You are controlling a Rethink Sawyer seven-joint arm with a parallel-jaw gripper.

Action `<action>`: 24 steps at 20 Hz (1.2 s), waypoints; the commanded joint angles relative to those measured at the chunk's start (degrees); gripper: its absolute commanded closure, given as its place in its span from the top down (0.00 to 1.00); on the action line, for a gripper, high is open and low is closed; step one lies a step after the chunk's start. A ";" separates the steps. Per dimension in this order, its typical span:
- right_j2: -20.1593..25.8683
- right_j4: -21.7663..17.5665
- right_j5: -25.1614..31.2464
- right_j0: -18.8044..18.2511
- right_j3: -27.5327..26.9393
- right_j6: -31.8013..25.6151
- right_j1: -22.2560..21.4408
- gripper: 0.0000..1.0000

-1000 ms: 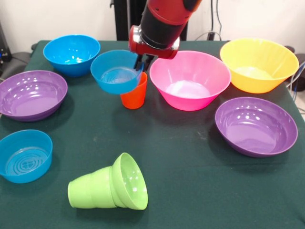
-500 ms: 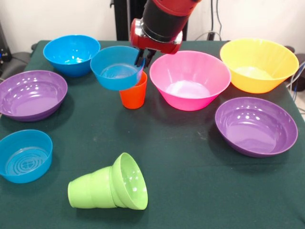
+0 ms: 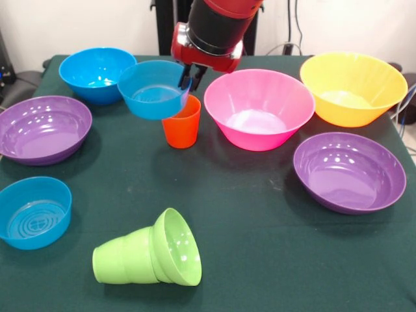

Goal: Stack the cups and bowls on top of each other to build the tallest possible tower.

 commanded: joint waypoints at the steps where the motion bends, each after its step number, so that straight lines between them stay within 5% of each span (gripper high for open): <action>1: 3.90 1.71 -6.95 0.66 3.92 9.98 2.18 0.00; 24: 2.90 3.10 -7.81 2.98 6.20 13.07 1.41 0.00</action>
